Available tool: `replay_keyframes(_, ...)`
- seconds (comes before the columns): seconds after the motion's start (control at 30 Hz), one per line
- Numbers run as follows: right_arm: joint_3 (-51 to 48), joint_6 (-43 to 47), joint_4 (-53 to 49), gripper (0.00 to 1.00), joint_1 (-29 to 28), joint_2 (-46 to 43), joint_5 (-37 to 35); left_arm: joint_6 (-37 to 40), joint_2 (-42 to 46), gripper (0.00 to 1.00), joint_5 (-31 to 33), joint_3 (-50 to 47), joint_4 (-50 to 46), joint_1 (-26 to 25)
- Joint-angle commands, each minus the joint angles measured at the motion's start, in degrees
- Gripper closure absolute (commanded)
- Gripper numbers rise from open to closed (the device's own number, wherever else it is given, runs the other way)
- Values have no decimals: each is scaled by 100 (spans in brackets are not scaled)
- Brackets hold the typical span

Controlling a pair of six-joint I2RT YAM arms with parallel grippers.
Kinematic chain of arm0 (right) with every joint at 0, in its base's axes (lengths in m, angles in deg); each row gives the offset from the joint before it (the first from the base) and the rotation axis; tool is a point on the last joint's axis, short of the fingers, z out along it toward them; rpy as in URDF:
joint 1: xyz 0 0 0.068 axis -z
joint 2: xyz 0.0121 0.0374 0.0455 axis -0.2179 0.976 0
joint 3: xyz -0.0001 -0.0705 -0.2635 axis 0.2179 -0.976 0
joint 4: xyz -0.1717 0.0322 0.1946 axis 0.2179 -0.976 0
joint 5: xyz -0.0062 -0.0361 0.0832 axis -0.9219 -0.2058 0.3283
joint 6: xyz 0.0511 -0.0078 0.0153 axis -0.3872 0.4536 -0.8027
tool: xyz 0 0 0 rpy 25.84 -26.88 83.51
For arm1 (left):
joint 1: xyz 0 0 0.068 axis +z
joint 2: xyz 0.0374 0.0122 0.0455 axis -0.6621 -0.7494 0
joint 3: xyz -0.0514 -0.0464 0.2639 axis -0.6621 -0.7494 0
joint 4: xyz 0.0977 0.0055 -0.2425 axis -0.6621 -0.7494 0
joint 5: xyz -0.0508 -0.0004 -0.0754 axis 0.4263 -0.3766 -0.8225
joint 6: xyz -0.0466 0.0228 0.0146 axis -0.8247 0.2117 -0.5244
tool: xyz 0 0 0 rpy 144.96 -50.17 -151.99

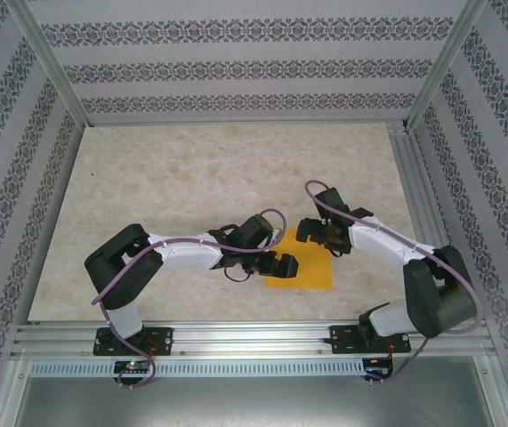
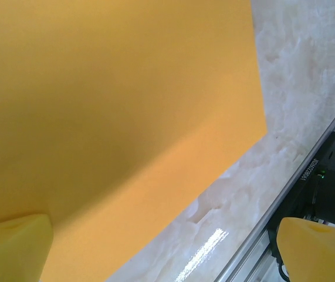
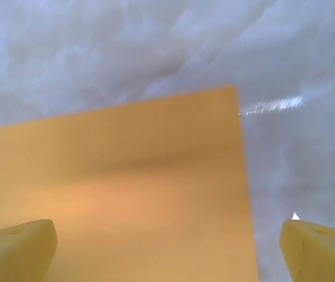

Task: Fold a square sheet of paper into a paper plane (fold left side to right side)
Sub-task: Pick up the square sheet of paper from the bottom-center of the table.

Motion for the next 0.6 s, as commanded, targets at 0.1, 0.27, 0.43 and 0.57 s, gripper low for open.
replay_keyframes(0.1,625,642,42,3,84,658,-106,-58,167,1,116,-75,-4,-66)
replay_keyframes(0.27,912,830,100,2,14,1140,-134,-67,159,1,128,-75,-15,-74)
replay_keyframes(0.43,1082,940,26,2,-54,1524,-270,-75,129,1,144,-75,-37,-73)
replay_keyframes(0.57,910,763,157,2,-136,1538,59,-78,124,1,178,-84,-64,-74)
